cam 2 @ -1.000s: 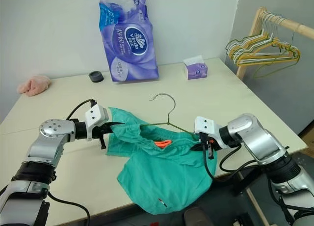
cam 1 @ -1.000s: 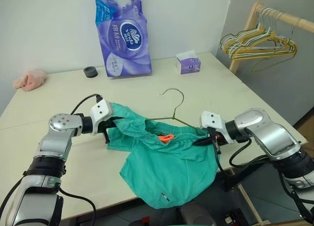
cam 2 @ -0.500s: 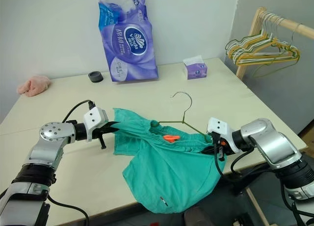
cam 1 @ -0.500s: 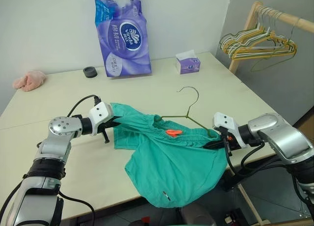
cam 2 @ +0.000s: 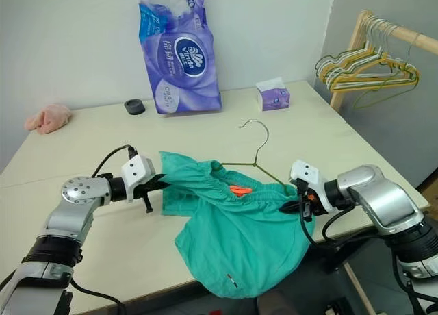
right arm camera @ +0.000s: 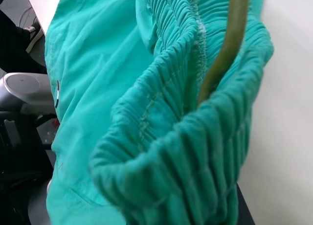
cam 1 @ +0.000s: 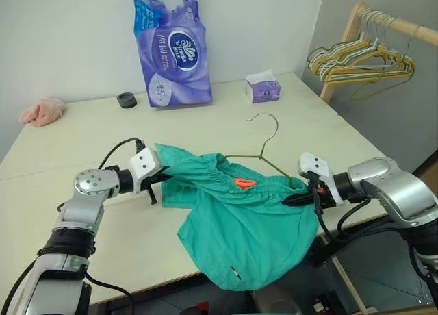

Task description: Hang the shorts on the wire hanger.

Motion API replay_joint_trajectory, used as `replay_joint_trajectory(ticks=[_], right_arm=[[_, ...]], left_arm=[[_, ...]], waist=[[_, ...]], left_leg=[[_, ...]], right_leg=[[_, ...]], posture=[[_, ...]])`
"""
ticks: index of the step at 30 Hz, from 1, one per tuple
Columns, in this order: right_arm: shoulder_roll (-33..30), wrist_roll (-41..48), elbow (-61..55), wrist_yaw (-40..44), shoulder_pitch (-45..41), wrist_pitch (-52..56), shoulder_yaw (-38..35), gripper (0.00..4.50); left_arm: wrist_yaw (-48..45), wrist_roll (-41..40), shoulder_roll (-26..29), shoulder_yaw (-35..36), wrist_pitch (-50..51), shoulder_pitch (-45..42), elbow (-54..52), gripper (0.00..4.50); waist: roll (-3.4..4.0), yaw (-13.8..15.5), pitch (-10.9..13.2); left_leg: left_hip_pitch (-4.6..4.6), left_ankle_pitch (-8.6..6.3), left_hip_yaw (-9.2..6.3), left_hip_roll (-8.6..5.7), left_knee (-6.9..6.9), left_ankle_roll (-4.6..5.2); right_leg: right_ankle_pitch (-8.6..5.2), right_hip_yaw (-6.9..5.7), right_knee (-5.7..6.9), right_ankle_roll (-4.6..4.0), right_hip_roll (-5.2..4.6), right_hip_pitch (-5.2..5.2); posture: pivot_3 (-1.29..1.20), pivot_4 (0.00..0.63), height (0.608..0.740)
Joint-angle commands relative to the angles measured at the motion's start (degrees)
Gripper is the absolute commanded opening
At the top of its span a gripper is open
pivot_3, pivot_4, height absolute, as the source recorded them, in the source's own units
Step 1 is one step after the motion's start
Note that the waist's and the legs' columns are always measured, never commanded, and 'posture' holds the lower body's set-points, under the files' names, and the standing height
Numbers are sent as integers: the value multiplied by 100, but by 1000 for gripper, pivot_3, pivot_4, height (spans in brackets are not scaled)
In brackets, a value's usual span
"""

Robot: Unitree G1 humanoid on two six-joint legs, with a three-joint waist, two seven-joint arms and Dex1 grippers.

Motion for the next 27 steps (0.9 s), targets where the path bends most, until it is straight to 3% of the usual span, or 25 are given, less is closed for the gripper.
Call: replay_joint_trajectory(ticks=[1,10,15,18,24,27], right_arm=[[22,147,-143,-48,-170,-5,-223,0],[138,258,-126,-240,-147,18,-257,0],[547,410,-54,-849,14,389,-669,0],[749,542,36,-1323,173,830,-1043,0],[975,511,380,-2292,513,1262,-1863,0],[985,397,602,-2813,720,1277,-2325,0]], left_arm=[[10,-186,14,179,195,75,-378,414],[539,89,5,236,-25,331,-509,2935],[827,-221,170,791,240,766,-747,2935],[698,-1076,98,1067,1324,1048,-1767,2935],[531,-2441,75,831,3256,983,-3573,2935],[568,-2597,1,461,3693,731,-4072,2935]], waist=[[0,-4,0],[0,-1,0],[0,-38,-1],[-5,-2,-4],[-8,130,-13],[2,138,-19]], left_leg=[[0,0,0,0,0,0],[0,0,0,0,0,0],[1,0,0,3,-3,0],[-3,0,-1,2,-3,0],[-5,0,2,-8,10,0],[2,0,5,-8,10,0]], right_leg=[[0,0,0,0,0,0],[0,-1,0,0,0,1],[0,0,2,0,1,-3],[0,-1,1,0,1,-3],[4,4,-3,6,-7,9],[4,4,-2,7,-5,14]], posture=[[-347,25,740],[-346,24,740],[-353,24,740],[-348,17,740],[-357,16,740],[-372,16,740]])
